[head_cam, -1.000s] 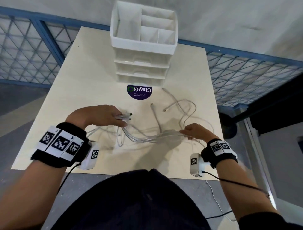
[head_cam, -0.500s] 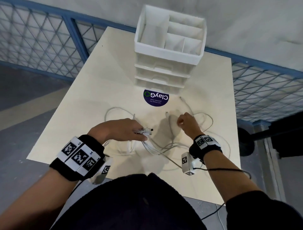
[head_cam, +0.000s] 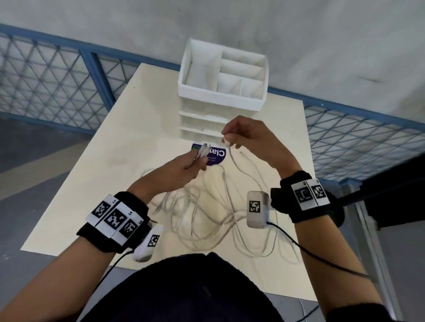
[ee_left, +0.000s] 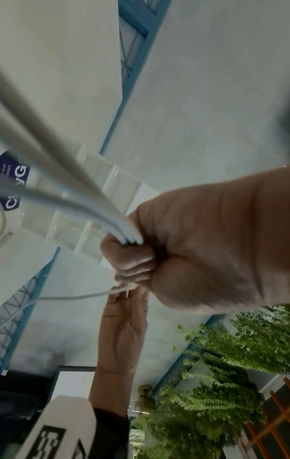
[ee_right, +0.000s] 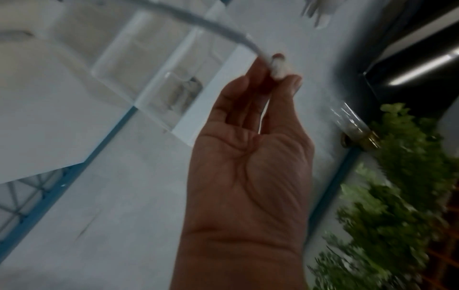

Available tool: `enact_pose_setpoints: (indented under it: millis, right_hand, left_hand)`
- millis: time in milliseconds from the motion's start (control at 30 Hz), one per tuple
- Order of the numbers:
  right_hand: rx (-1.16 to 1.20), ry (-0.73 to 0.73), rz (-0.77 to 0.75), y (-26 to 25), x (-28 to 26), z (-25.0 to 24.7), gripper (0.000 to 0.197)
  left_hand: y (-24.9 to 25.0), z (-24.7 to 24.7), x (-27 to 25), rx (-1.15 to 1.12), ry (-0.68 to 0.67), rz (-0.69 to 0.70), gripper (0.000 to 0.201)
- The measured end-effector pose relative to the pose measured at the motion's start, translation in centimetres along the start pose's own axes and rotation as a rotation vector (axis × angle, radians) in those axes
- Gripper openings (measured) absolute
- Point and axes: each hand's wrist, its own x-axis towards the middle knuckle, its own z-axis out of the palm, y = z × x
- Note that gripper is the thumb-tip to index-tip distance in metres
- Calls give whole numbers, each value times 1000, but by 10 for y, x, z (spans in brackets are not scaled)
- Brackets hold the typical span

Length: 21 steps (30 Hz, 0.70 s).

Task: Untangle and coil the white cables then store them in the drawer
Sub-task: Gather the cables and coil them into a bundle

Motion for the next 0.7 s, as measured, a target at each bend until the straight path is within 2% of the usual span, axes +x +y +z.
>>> enact_pose_setpoints:
  millis: [100, 233, 333, 500, 567, 633, 700]
  right_hand:
    - [79, -29, -30, -18, -6, 7, 8]
    - [138, 57, -34, -26, -6, 21, 3]
    - [213, 141, -61, -27, -6, 26, 8]
    - [300, 195, -73, -28, -9, 29, 10]
    - [284, 261, -67, -22, -9, 33, 11]
    - [348, 282, 51, -16, -7, 43, 35]
    - [551, 137, 173, -19, -6, 58, 70]
  left_hand:
    - [5, 2, 6, -173, 73, 23, 29]
    - [16, 8, 9, -312, 108, 95, 24]
    - [21, 13, 9, -383, 136, 141, 18]
    - [25, 15, 8, -420, 165, 138, 29]
    - [28, 14, 8, -475, 168, 144, 32]
    - [34, 10, 8, -580, 182, 165, 31]
    - [41, 5, 7, -671, 191, 192, 28]
